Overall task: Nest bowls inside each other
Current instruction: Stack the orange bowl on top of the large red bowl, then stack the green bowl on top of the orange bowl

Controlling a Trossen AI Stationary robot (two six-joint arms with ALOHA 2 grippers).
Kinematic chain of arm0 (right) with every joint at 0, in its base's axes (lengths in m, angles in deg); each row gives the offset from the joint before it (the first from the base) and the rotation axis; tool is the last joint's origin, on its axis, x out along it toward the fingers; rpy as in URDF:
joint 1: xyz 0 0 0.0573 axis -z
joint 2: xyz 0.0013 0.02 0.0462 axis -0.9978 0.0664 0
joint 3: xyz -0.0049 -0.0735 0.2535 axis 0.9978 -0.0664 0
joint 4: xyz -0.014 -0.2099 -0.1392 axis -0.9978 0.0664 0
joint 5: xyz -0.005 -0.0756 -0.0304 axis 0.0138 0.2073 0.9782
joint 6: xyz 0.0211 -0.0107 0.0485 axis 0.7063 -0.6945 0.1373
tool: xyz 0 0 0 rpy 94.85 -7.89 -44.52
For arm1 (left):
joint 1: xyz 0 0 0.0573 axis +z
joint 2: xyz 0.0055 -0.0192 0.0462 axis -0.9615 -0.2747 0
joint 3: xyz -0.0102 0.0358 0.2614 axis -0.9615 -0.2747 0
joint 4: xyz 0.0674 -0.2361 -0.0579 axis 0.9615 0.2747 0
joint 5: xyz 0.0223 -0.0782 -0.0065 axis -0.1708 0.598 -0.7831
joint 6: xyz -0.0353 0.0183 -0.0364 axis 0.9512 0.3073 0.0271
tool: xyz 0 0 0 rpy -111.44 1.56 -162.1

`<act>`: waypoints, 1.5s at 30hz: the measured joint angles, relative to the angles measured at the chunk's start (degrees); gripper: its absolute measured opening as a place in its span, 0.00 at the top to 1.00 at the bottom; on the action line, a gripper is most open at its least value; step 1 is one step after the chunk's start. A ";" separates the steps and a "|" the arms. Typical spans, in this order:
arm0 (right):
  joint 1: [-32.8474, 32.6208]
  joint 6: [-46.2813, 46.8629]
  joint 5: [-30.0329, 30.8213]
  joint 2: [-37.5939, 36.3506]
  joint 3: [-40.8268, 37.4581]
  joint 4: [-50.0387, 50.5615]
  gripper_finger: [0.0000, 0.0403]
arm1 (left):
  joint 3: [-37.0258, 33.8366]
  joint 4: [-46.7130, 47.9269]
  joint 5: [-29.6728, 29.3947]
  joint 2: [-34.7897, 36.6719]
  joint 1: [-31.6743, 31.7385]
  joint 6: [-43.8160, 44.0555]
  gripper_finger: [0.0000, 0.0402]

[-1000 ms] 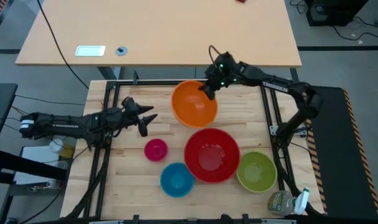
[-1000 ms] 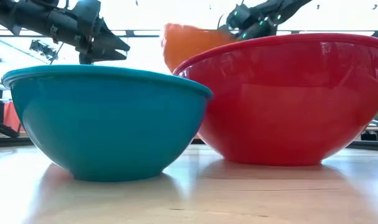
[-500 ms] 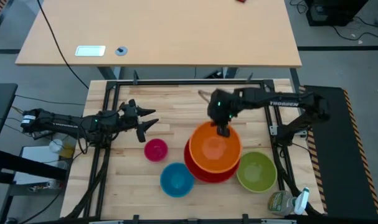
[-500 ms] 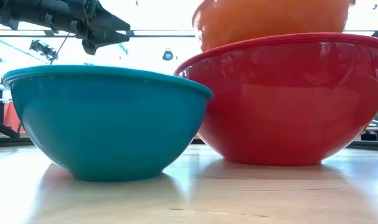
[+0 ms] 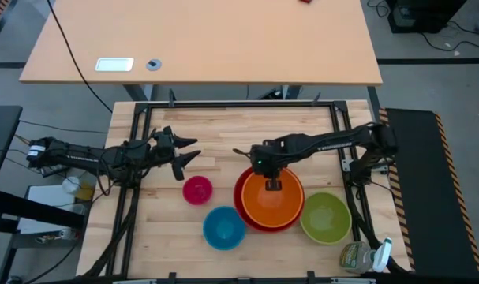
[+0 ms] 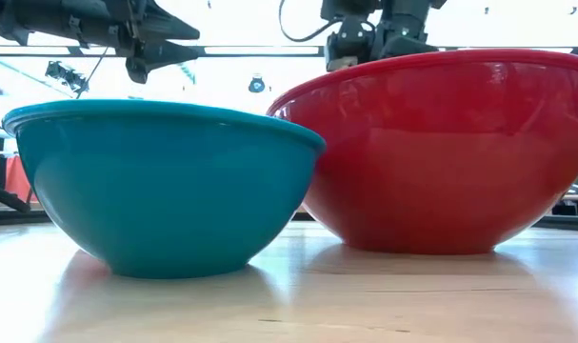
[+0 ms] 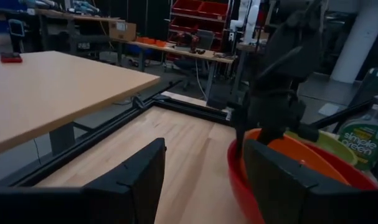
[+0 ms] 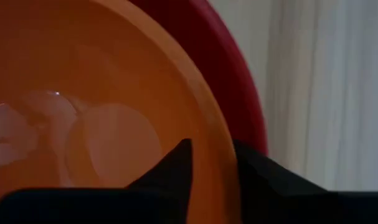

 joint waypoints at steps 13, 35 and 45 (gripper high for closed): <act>-0.38 1.29 -0.23 -4.47 5.00 5.28 0.30 | 0.00 0.35 0.00 0.00 -3.51 0.80 0.45; -21.66 40.76 -3.71 -25.17 -20.67 19.48 0.37 | -0.02 4.40 -0.52 0.00 -2.67 -2.71 0.45; -26.29 45.06 -4.96 -20.86 -26.74 18.31 0.46 | -0.02 -1.28 -0.70 0.02 -0.54 -9.92 0.45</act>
